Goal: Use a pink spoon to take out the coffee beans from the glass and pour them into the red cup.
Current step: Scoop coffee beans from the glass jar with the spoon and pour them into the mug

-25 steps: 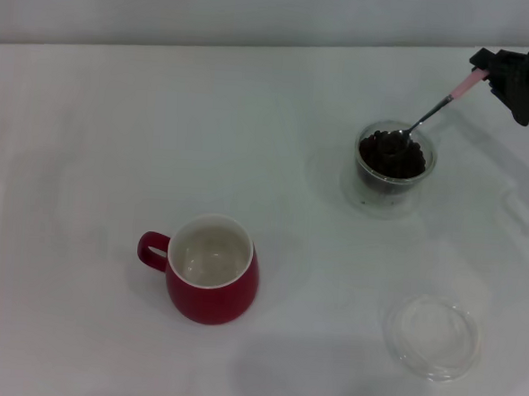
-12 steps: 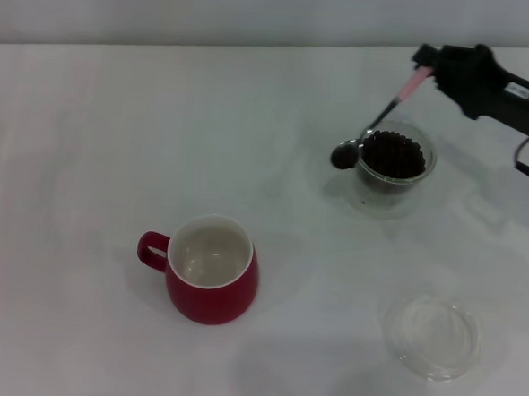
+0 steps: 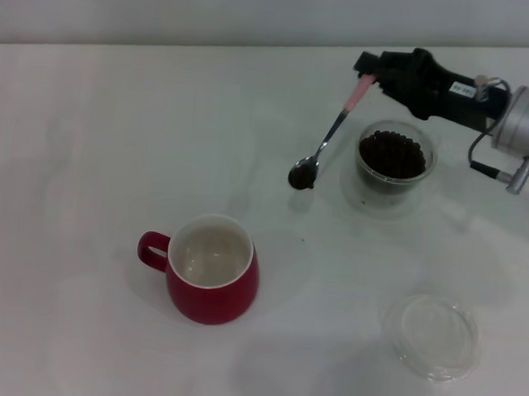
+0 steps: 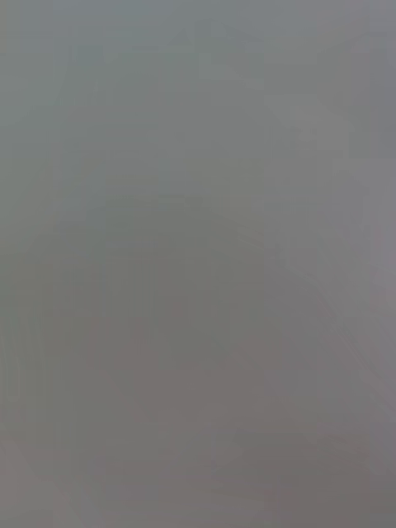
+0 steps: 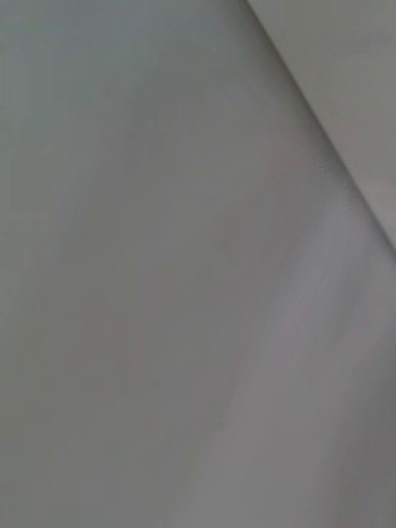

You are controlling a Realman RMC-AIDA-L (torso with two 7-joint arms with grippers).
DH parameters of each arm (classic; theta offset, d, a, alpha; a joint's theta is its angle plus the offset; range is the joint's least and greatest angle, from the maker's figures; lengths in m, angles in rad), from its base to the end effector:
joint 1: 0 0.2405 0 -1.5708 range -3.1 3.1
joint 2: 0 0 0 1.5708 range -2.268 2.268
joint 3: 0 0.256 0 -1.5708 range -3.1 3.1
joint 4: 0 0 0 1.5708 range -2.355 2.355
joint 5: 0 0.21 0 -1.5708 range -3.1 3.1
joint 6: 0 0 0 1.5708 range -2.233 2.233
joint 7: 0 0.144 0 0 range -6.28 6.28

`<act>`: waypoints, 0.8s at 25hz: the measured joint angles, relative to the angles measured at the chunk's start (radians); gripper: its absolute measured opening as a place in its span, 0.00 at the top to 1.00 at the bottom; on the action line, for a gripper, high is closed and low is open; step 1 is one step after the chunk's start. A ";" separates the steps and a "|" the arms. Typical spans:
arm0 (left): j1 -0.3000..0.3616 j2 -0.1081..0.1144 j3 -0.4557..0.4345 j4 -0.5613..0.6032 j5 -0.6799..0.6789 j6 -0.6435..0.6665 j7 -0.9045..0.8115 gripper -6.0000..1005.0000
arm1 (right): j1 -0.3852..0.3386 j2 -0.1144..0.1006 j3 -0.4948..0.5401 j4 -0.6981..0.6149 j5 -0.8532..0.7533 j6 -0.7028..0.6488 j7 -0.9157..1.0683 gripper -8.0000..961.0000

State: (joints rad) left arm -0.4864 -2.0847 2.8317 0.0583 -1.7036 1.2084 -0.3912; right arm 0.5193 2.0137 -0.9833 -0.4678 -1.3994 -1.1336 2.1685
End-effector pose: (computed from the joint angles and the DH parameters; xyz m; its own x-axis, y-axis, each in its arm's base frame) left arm -0.3582 0.3323 0.0236 0.4691 -0.1150 0.8756 0.8820 0.1121 -0.4578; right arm 0.2781 0.3772 0.0059 -0.1125 -0.7070 -0.6982 -0.9306 -0.1712 0.3234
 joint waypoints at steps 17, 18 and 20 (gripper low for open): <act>-0.001 0.000 0.008 0.004 0.006 0.001 0.000 0.24 | 0.028 0.009 -0.359 -0.114 0.135 0.057 0.075 0.83; -0.001 0.000 0.007 0.005 0.006 0.002 0.000 0.24 | 0.028 0.009 -0.374 -0.120 0.143 0.059 0.076 0.83; -0.001 0.000 0.006 0.009 0.006 0.002 0.000 0.24 | 0.028 0.009 -0.408 -0.128 0.165 0.068 0.077 0.83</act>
State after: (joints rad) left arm -0.4877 -2.0847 2.8380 0.0669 -1.6979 1.2108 -0.3912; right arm 0.5475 2.0232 -1.3910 -0.5961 -1.2348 -1.0654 2.2452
